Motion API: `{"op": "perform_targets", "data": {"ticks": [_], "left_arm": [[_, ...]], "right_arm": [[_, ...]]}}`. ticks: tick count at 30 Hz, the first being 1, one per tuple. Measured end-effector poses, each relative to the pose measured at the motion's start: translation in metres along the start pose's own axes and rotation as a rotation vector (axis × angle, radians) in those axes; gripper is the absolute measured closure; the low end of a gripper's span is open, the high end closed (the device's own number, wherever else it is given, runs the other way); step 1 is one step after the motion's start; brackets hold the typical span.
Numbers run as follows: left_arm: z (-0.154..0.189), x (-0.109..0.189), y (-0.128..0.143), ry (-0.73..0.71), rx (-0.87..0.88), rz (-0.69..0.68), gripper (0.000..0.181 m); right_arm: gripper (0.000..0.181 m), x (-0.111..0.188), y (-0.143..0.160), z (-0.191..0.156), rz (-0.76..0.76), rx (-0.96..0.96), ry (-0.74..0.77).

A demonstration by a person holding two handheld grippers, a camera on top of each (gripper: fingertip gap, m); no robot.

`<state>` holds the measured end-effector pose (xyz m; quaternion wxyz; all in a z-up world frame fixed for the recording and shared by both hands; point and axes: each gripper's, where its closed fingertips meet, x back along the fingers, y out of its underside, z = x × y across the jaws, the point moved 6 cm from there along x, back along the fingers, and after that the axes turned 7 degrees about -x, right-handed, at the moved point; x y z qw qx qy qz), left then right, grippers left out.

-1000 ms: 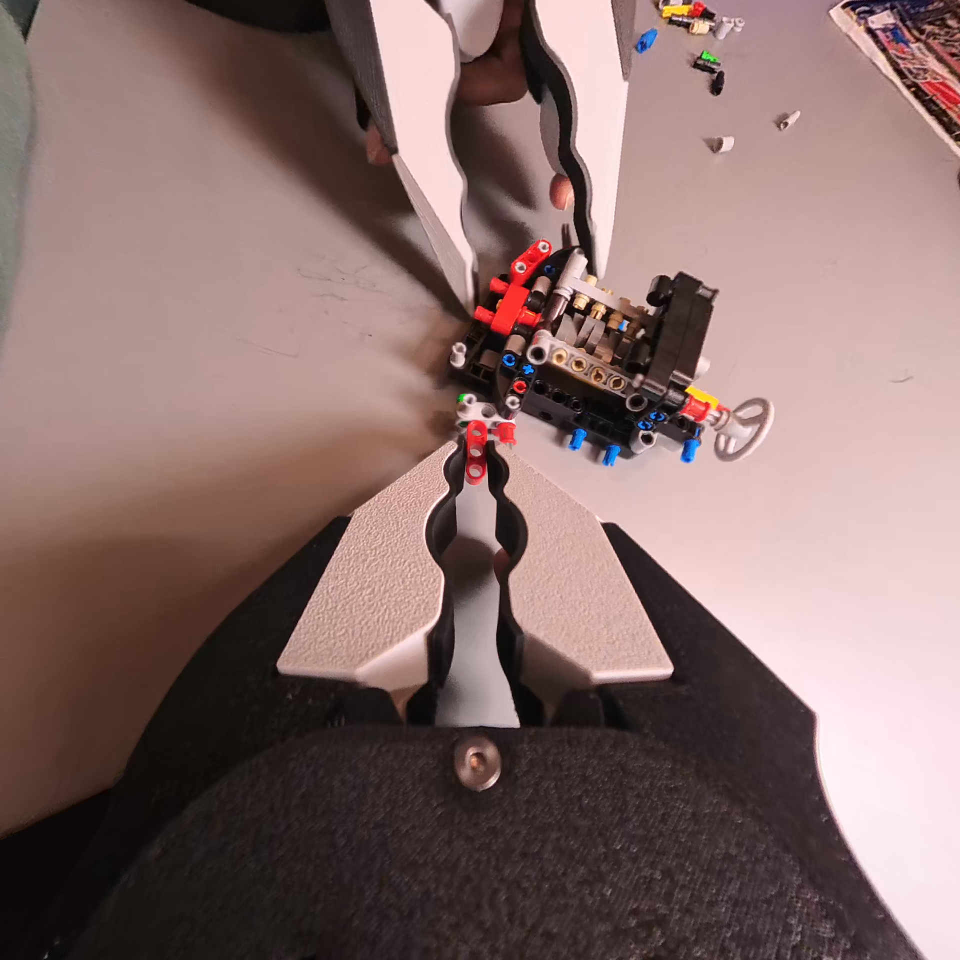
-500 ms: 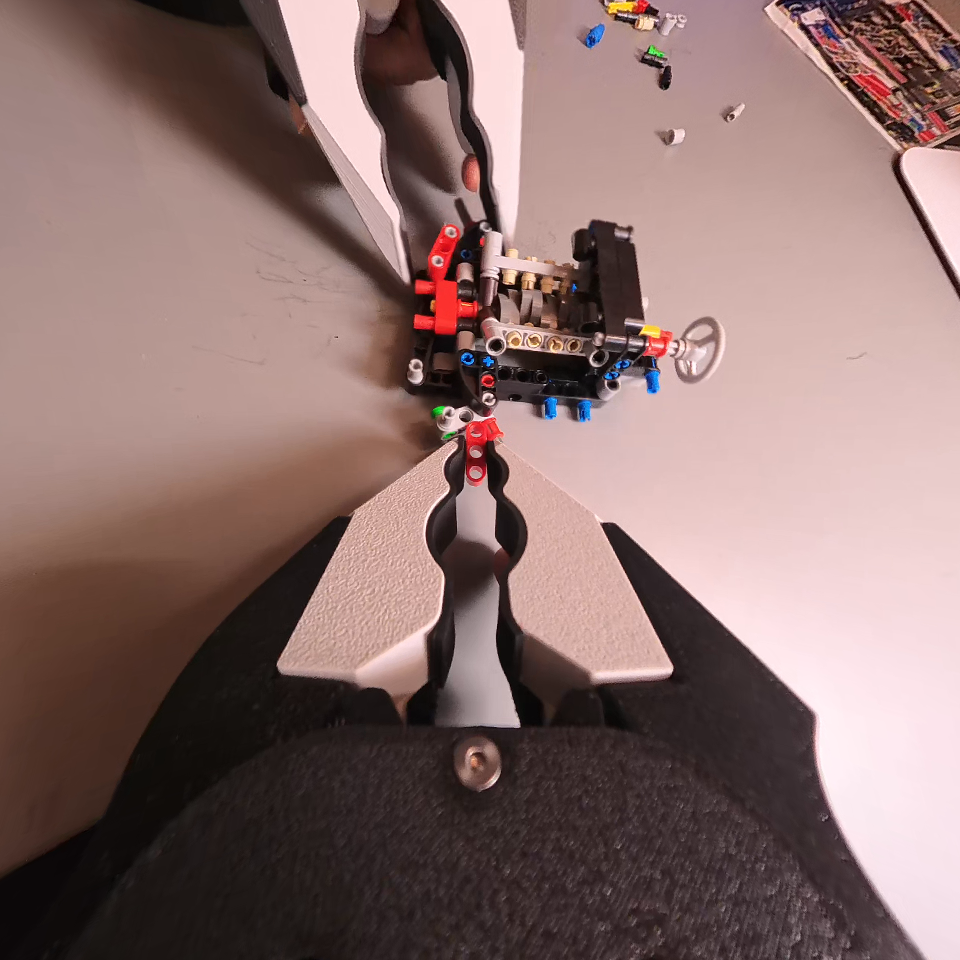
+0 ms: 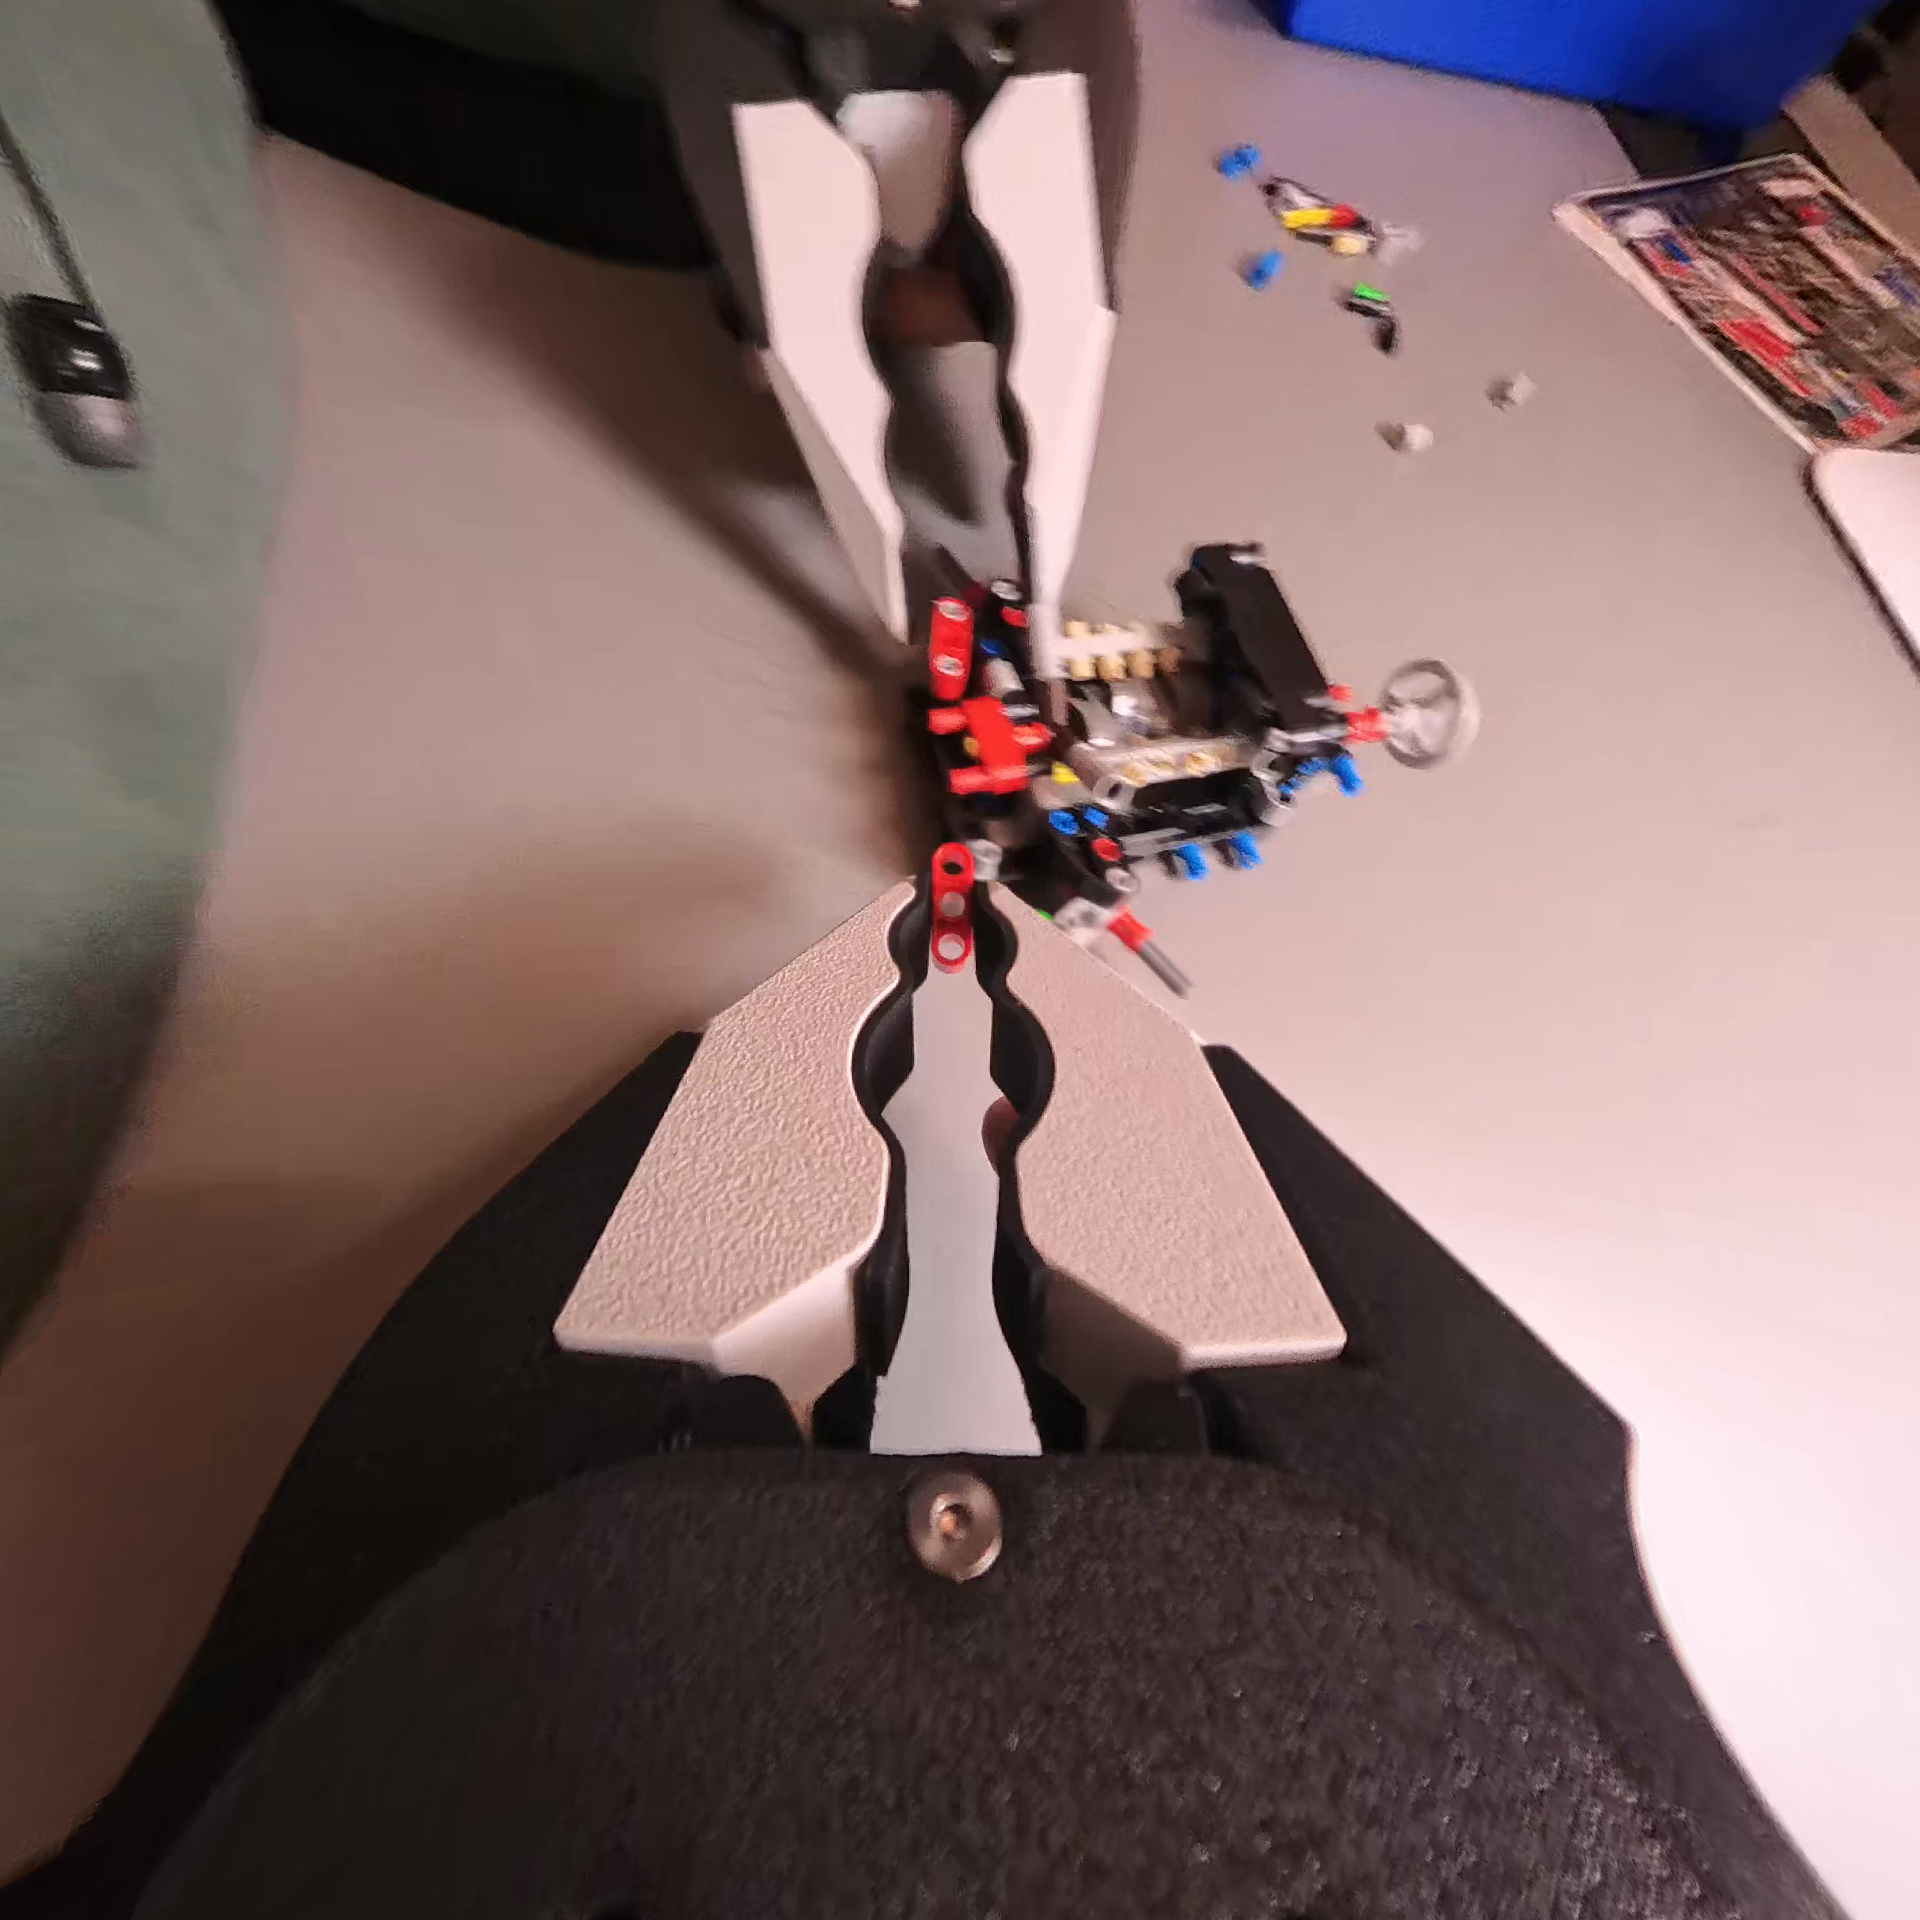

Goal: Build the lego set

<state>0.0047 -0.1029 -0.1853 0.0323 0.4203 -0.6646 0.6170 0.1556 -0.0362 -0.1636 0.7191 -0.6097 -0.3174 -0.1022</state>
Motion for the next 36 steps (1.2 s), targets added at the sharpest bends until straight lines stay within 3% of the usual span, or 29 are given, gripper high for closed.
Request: {"op": "perform_targets", "data": {"ticks": [1, 11, 18, 25, 36], "left_arm": [[0.001, -0.001, 0.000, 0.009, -0.003, -0.005, 0.151], [0.005, -0.008, -0.003, 0.008, -0.013, -0.023, 0.145], [0.001, -0.008, -0.003, -0.031, 0.003, -0.054, 0.145], [-0.003, -0.006, 0.004, -0.030, 0.032, -0.061, 0.170], [-0.006, -0.005, 0.005, 0.081, -0.053, -0.030, 0.171]], "right_arm": [[0.175, -0.005, 0.001, -0.004, -0.018, 0.007, -0.011], [0.175, -0.030, 0.004, 0.006, -0.065, 0.034, 0.067], [0.175, -0.025, 0.000, 0.007, -0.019, 0.016, 0.073], [0.175, -0.026, 0.002, 0.007, -0.030, 0.022, 0.073], [0.175, -0.028, 0.004, 0.007, -0.049, 0.039, 0.084]]}}
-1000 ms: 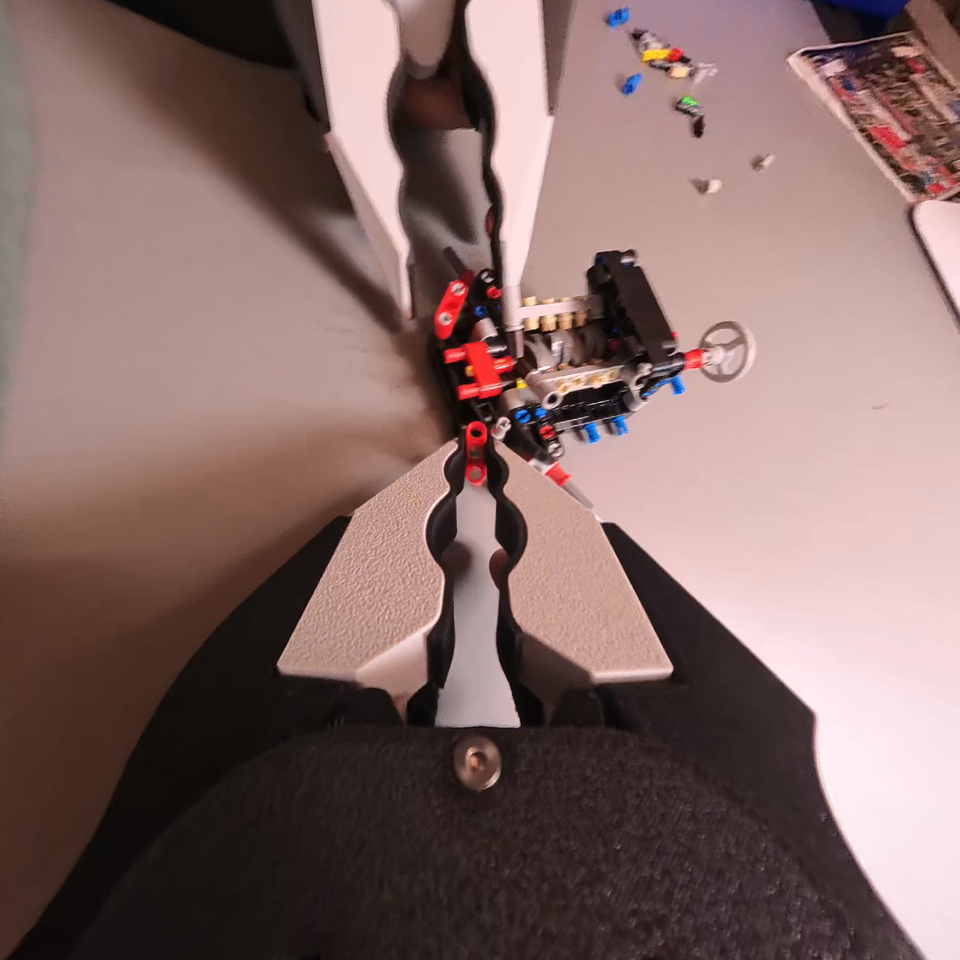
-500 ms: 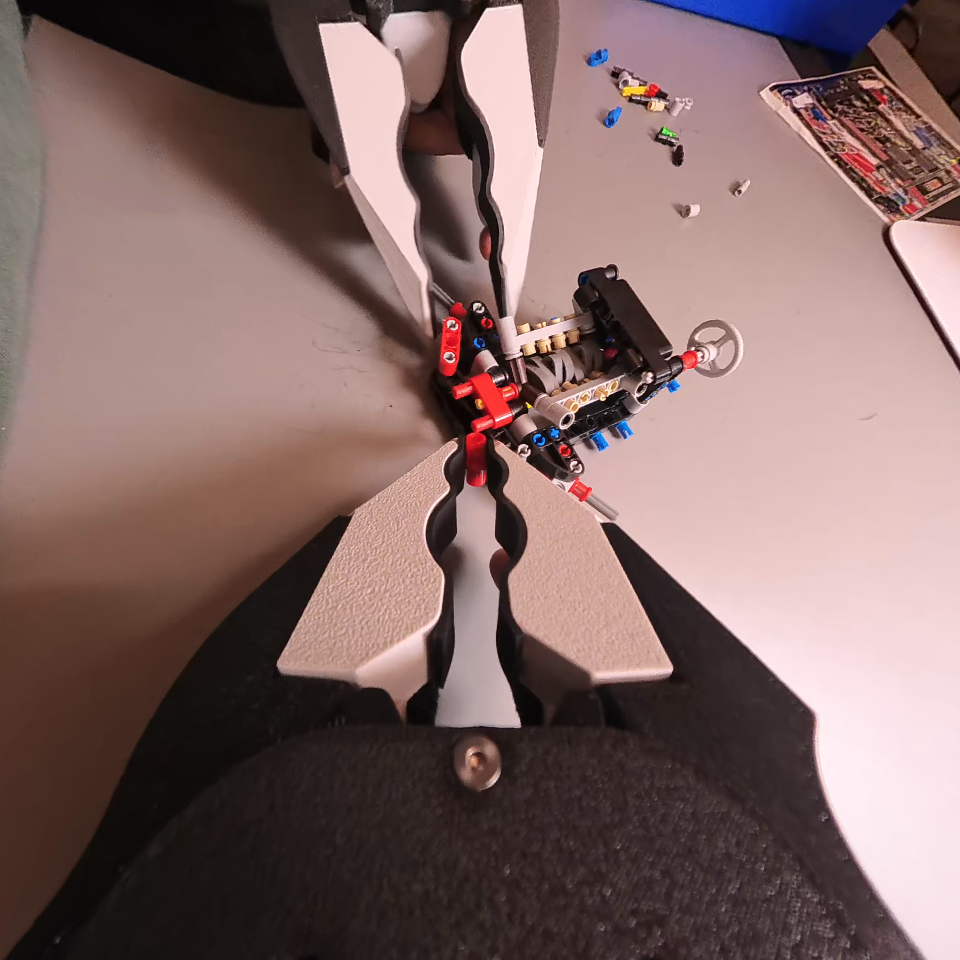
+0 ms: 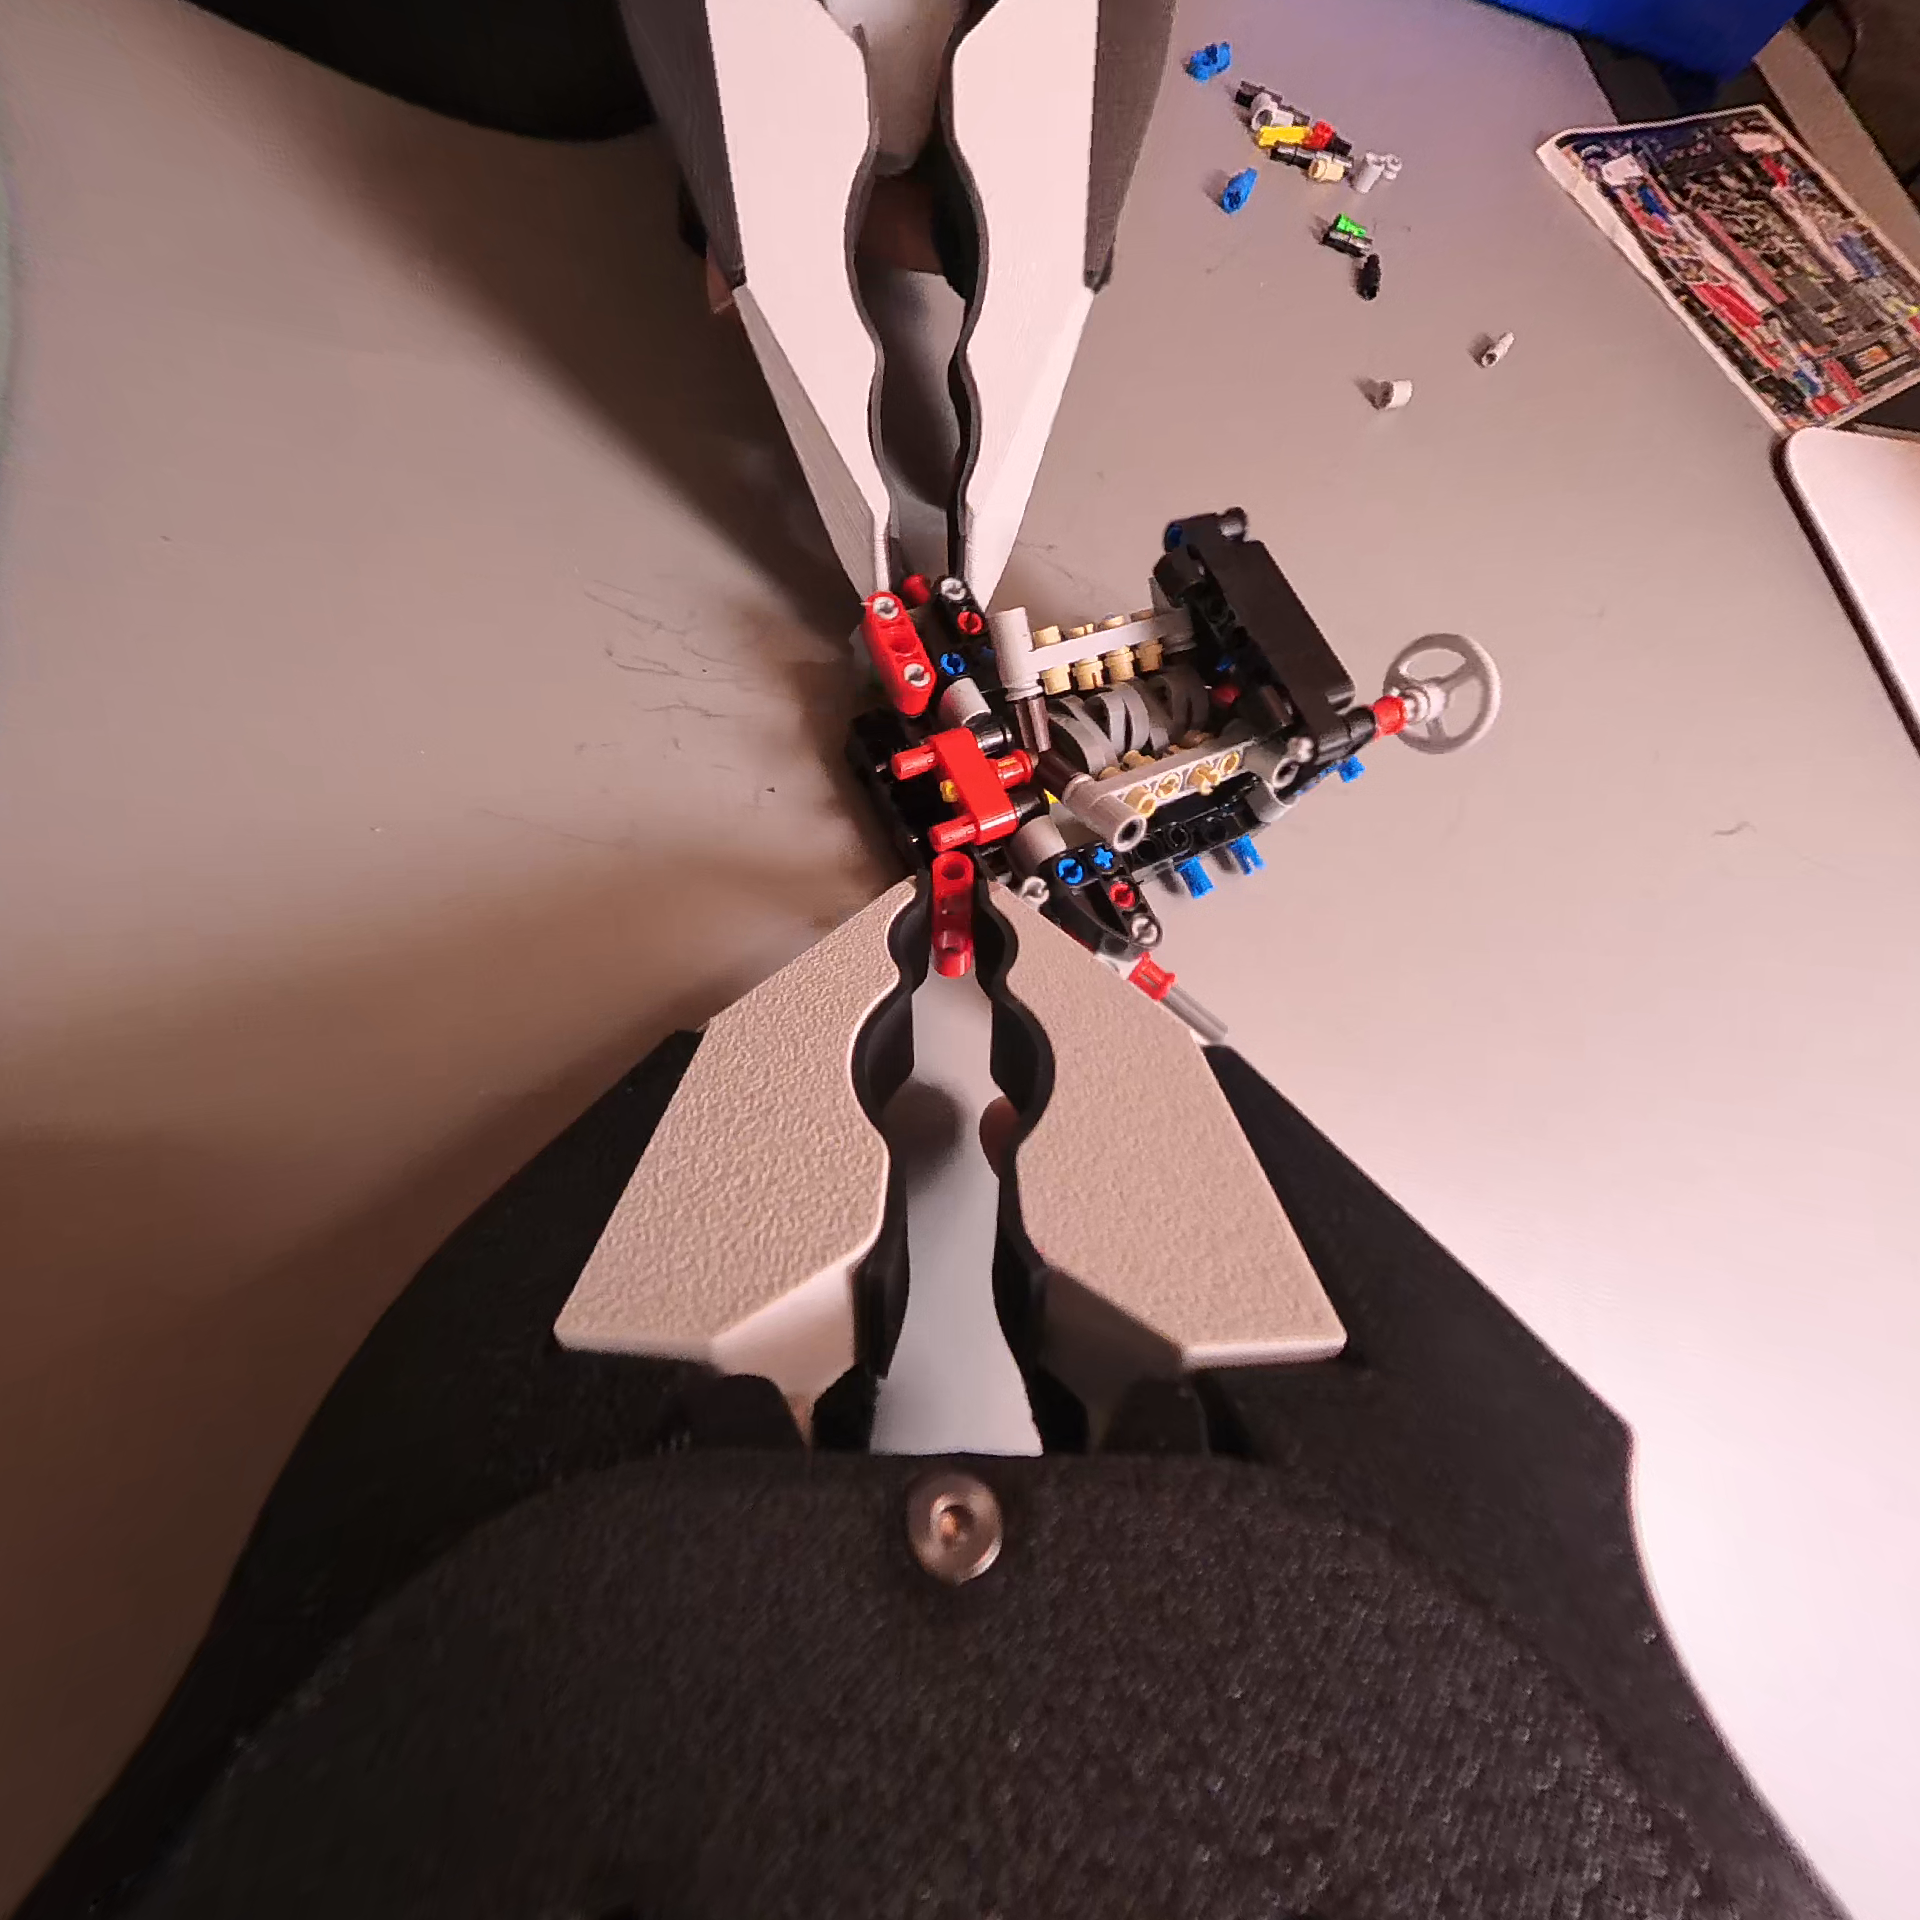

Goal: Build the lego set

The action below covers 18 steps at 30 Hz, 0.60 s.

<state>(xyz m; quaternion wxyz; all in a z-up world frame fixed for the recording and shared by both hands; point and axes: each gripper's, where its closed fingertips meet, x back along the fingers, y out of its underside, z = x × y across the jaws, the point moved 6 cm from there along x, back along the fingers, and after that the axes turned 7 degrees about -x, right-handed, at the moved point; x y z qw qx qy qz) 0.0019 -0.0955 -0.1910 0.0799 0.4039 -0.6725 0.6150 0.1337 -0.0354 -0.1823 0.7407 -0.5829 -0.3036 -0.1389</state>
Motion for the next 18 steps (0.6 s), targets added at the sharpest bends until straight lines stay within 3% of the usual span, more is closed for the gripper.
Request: {"op": "perform_targets", "data": {"ticks": [18], "left_arm": [[-0.0059, -0.0037, 0.0016, 0.042, -0.077, -0.004, 0.172]], "right_arm": [[0.175, -0.0007, 0.0003, -0.0001, -0.002, 0.002, 0.003]]}}
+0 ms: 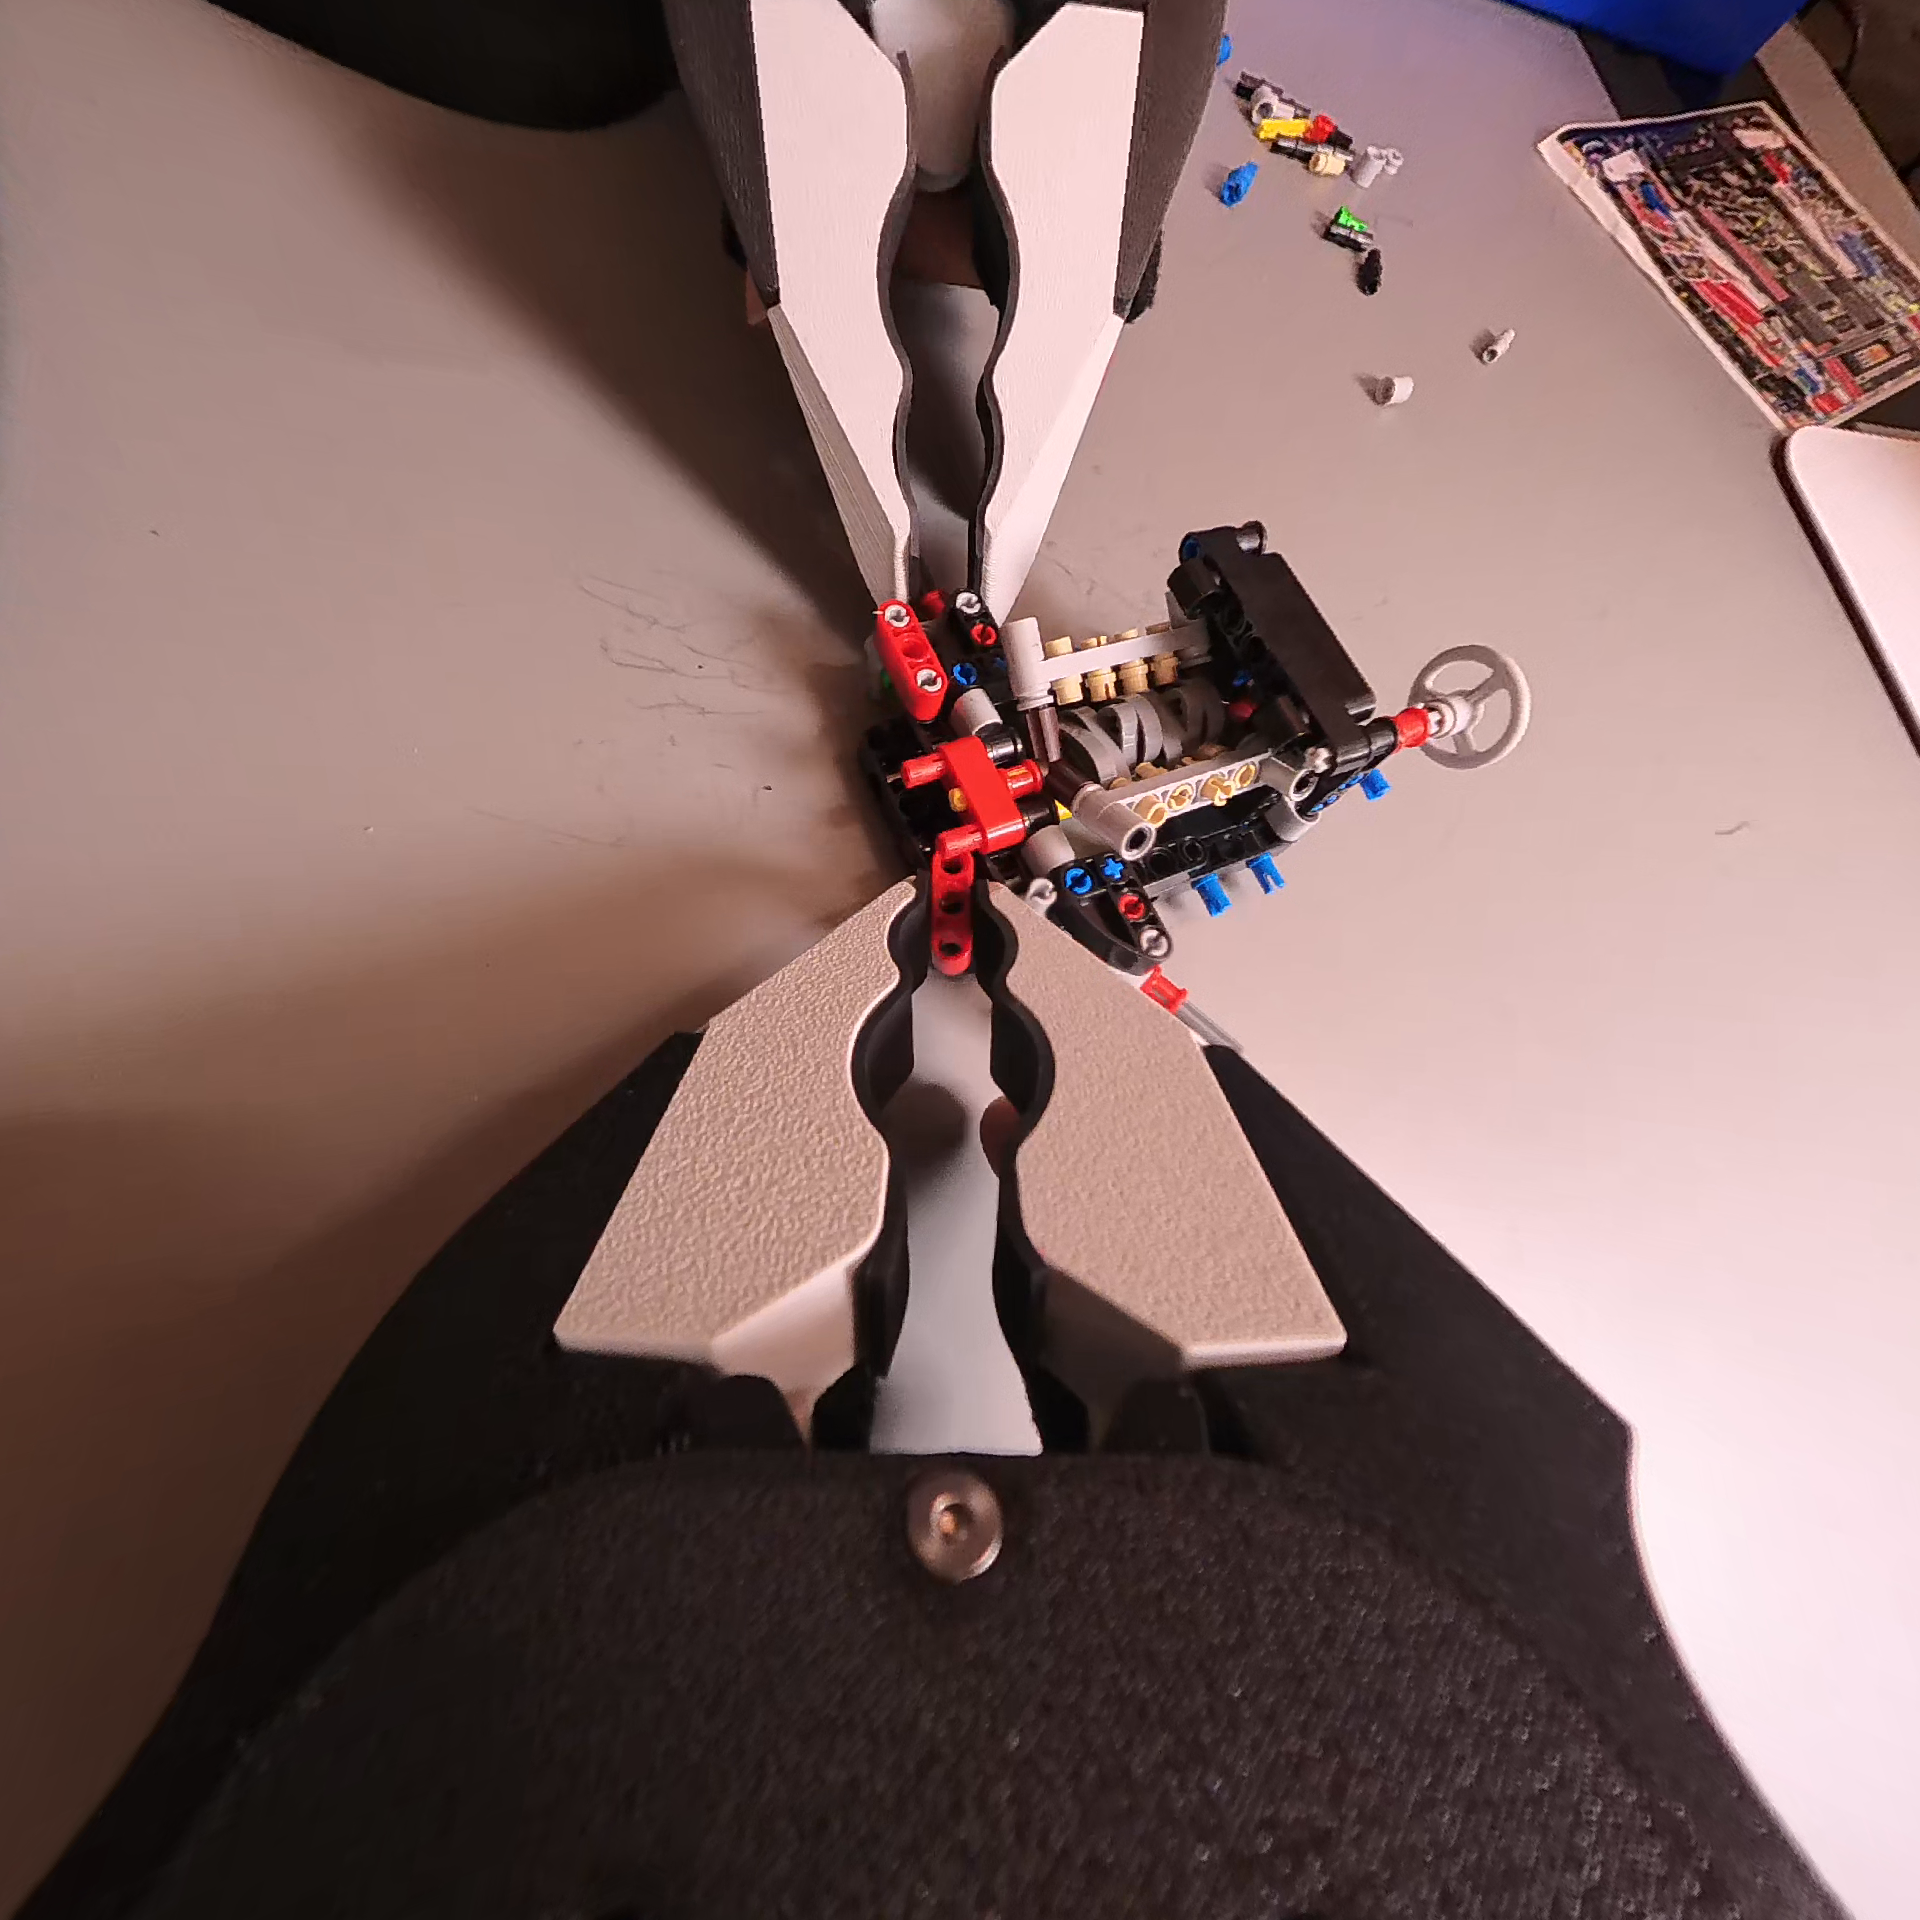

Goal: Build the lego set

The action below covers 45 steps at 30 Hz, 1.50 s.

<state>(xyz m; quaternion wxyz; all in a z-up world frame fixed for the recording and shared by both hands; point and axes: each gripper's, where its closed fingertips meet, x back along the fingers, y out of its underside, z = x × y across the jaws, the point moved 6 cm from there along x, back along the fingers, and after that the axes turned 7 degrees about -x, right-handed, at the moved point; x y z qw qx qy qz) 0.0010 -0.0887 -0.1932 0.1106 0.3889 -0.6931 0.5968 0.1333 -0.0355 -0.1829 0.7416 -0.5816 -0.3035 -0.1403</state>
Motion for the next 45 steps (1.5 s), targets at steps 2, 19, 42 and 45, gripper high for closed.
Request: {"op": "perform_targets", "data": {"ticks": [2, 19, 42, 45], "left_arm": [[-0.001, 0.000, 0.001, -0.004, -0.001, -0.003, 0.172], [-0.005, 0.001, 0.003, -0.030, 0.010, -0.012, 0.169], [-0.001, 0.005, 0.003, -0.012, 0.036, -0.001, 0.156], [-0.002, 0.006, 0.000, 0.003, 0.062, 0.028, 0.141]], "right_arm": [[0.175, 0.003, 0.000, 0.001, 0.004, -0.006, -0.007], [0.175, 0.023, 0.026, 0.031, -0.050, -0.075, 0.060], [0.175, 0.029, 0.022, 0.009, -0.068, -0.060, -0.032], [0.175, 0.025, 0.021, 0.007, -0.085, -0.041, -0.028]]}}
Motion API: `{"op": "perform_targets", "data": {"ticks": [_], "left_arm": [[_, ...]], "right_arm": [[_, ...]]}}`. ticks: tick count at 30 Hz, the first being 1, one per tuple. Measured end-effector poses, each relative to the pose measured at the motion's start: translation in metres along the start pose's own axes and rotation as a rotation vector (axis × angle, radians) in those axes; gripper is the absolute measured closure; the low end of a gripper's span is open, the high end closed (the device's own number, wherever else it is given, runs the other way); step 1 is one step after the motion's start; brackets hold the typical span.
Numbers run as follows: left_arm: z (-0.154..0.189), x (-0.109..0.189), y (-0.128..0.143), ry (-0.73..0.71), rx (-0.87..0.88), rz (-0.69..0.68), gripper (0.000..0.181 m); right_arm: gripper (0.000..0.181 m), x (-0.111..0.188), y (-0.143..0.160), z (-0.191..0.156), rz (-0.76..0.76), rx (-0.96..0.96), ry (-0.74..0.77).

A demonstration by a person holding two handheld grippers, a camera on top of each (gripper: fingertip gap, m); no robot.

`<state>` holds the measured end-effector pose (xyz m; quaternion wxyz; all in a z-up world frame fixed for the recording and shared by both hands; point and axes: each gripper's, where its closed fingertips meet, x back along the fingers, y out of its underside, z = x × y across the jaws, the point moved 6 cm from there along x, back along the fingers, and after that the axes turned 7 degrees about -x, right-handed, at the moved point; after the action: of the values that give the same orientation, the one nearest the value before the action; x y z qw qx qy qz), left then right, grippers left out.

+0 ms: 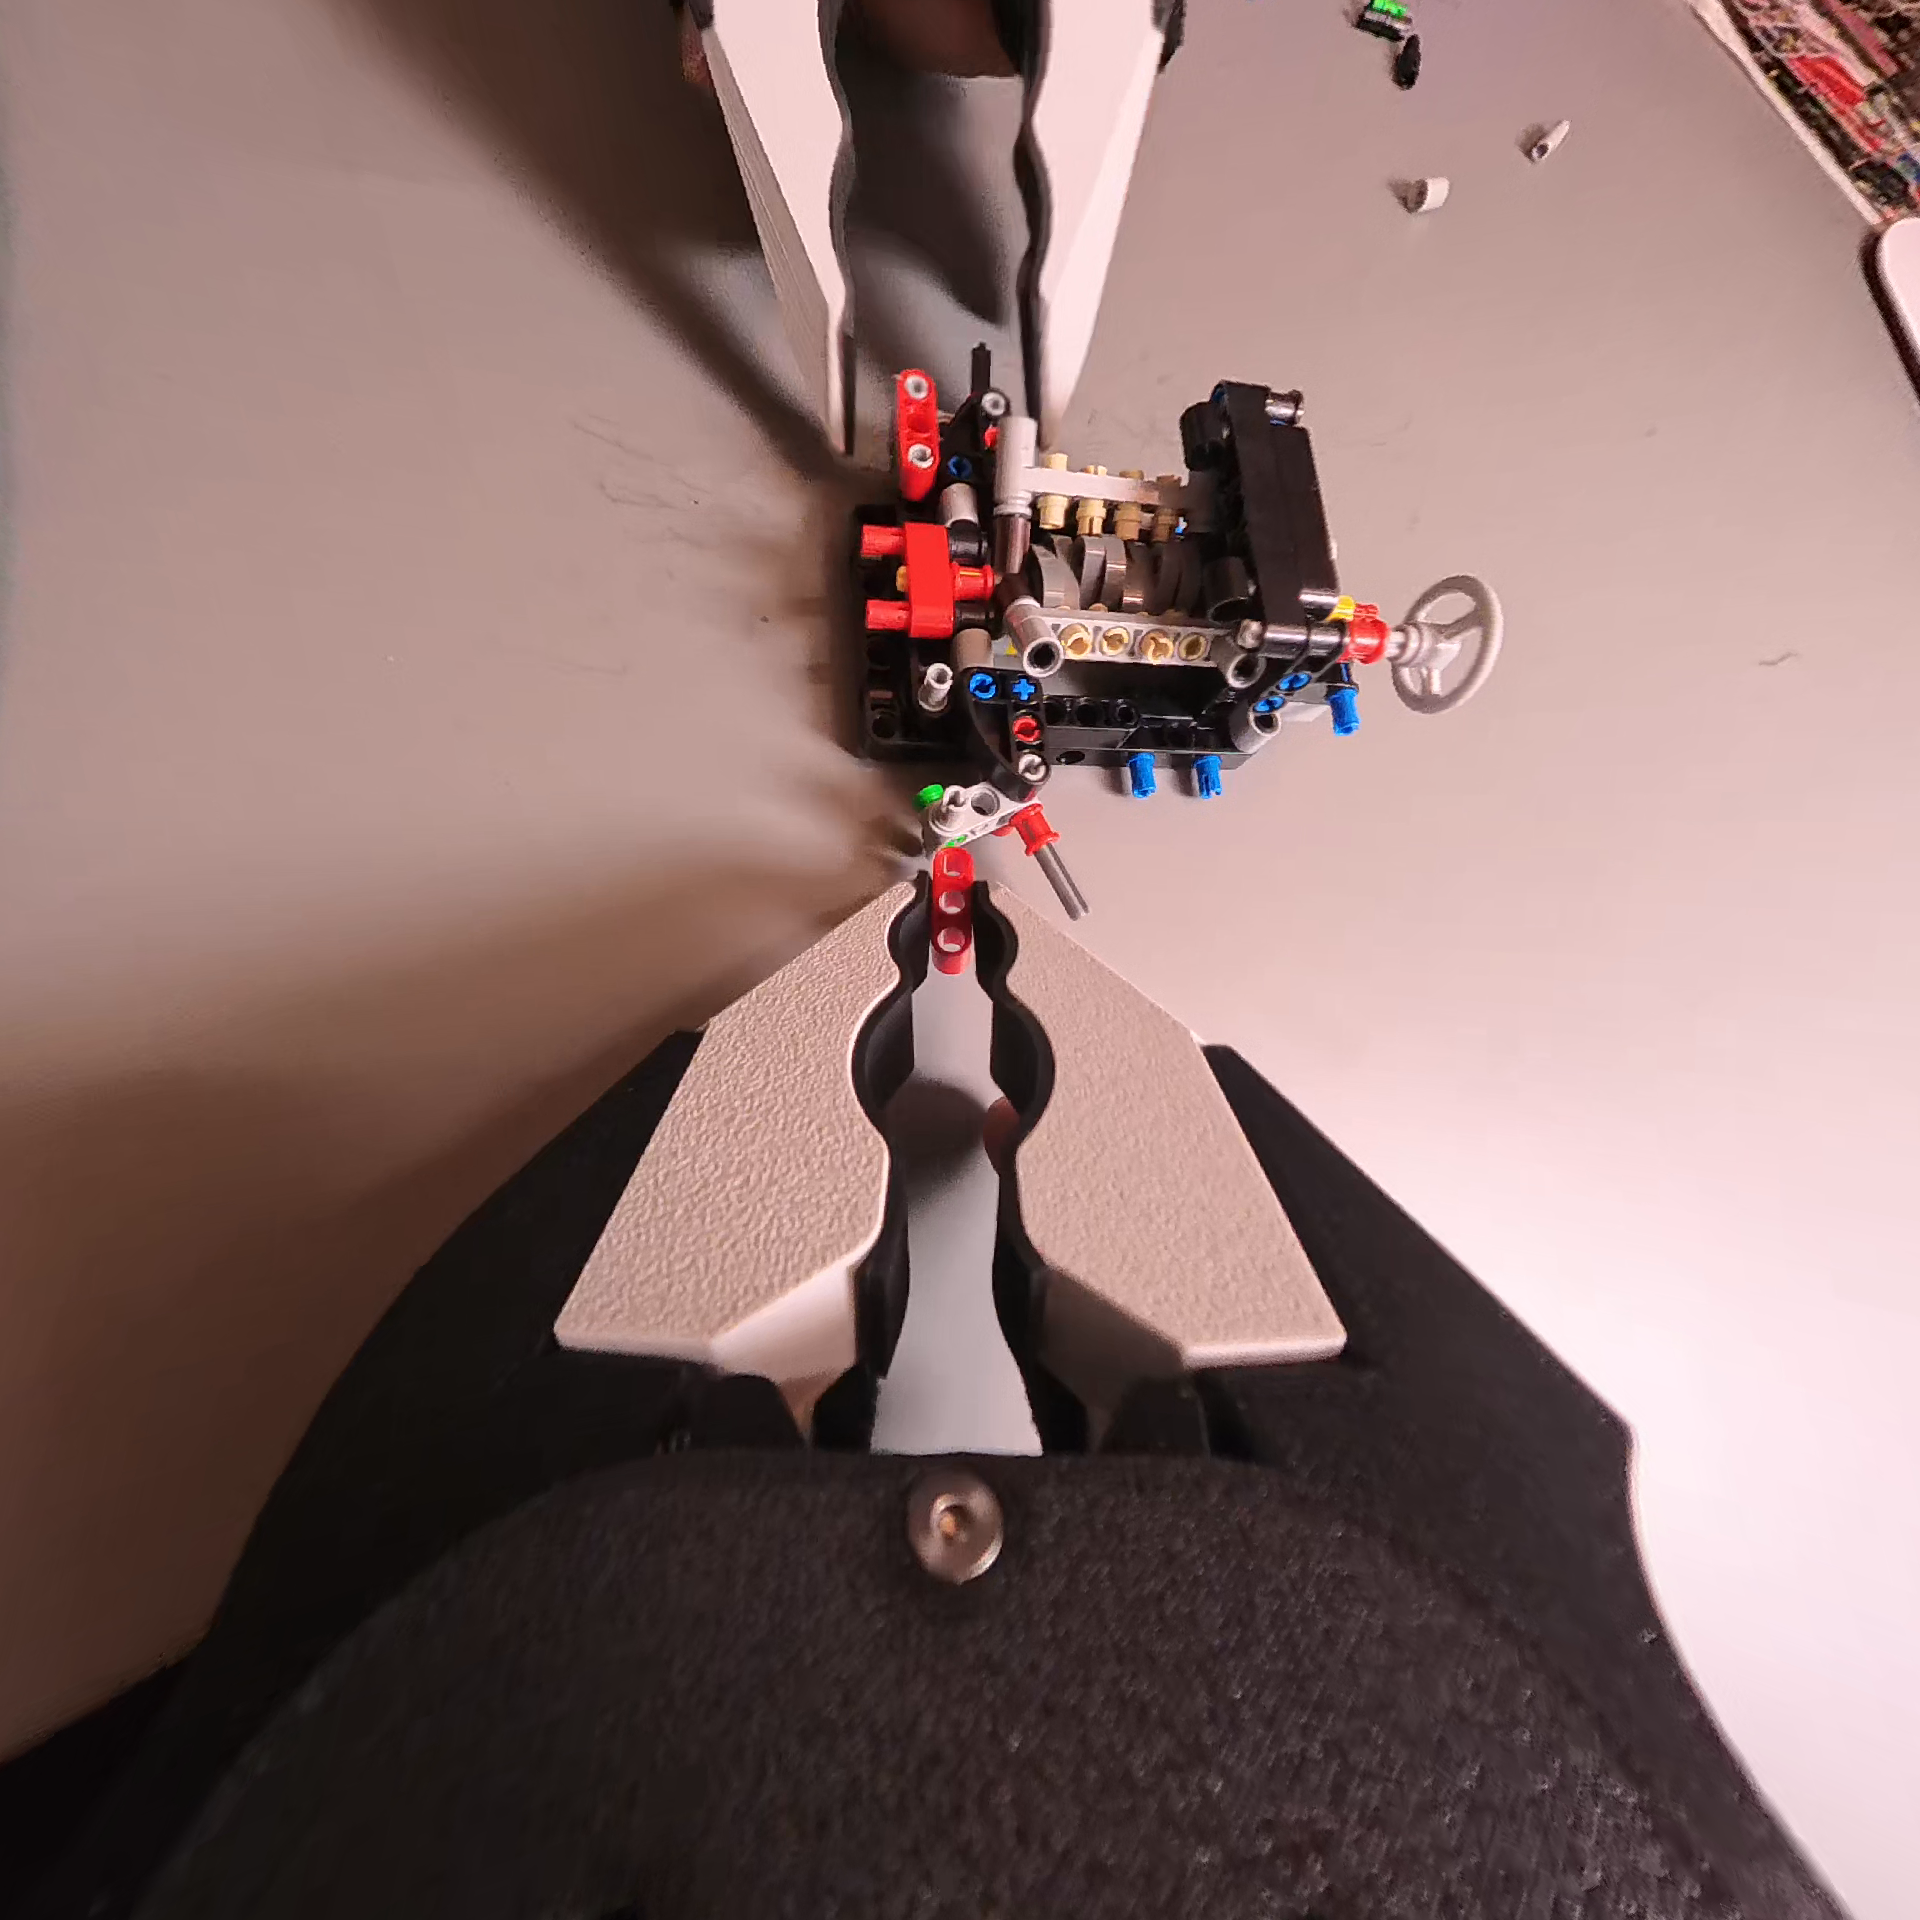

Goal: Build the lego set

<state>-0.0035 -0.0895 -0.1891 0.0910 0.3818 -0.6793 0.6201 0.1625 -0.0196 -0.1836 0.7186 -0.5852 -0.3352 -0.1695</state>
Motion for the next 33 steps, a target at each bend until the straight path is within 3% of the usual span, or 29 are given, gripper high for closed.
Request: {"op": "perform_targets", "data": {"ticks": [4, 9, 33], "left_arm": [[0.001, -0.010, -0.001, 0.014, 0.035, -0.041, 0.131], [0.001, -0.017, -0.007, -0.033, 0.061, -0.055, 0.143], [0.007, -0.021, -0.012, -0.101, 0.115, -0.079, 0.145]], "right_arm": [[0.175, -0.002, -0.002, -0.002, -0.001, 0.006, -0.007], [0.175, -0.001, -0.003, -0.003, 0.006, 0.006, 0.000], [0.175, 0.000, 0.002, -0.002, -0.024, -0.028, 0.044]]}}
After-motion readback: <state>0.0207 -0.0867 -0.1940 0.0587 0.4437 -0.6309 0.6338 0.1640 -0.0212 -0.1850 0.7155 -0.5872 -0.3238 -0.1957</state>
